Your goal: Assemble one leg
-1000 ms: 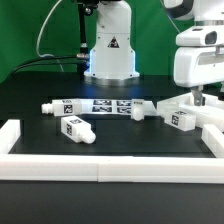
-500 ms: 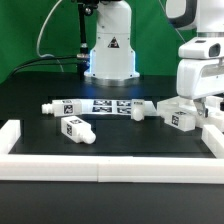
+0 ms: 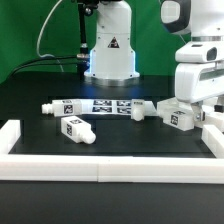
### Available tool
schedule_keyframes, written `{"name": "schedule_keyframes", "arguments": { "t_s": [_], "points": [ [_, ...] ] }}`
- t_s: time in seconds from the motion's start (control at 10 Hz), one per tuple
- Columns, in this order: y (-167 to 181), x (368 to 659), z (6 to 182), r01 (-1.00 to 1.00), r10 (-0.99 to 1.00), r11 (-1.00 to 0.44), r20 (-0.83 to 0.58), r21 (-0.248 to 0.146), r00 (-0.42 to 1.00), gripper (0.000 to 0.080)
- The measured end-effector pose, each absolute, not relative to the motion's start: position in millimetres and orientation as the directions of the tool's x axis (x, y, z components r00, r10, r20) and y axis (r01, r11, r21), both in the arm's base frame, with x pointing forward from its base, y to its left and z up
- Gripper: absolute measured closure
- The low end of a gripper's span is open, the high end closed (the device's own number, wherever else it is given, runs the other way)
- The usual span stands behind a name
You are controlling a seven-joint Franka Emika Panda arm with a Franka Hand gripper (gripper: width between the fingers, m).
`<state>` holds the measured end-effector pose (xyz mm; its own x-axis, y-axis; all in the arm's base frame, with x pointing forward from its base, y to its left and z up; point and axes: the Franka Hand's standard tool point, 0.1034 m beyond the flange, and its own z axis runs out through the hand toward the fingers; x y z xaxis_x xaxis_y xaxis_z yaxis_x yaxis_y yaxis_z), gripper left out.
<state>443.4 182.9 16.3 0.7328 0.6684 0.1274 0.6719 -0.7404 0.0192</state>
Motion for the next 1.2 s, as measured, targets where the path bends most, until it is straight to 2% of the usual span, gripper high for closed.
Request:
{"name": "schedule_keyframes", "arguments": {
  "t_s": [0.4,0.5,0.7,0.9,1.0,1.1,1.2],
  "points": [
    [181.5,443.7,16.1,0.673,0.67,-0.739,0.126,0.02,0.732,0.0151],
    [173.4,444.9,14.7,0.725,0.723,-0.688,0.107,0.026,0.682,0.0151],
    [172.7,446.3,15.0,0.731,0.729,-0.682,0.102,0.025,0.676,0.0151],
    [172.3,446.4,15.0,0.731,0.729,-0.682,0.101,0.025,0.677,0.0397],
    [172.2,446.4,15.0,0.731,0.729,-0.682,0.101,0.025,0.677,0.0397],
    [172.2,446.4,15.0,0.731,0.729,-0.682,0.101,0.025,0.677,0.0598],
    [172.2,446.4,15.0,0.731,0.729,-0.682,0.101,0.025,0.677,0.072]
  ]
}}
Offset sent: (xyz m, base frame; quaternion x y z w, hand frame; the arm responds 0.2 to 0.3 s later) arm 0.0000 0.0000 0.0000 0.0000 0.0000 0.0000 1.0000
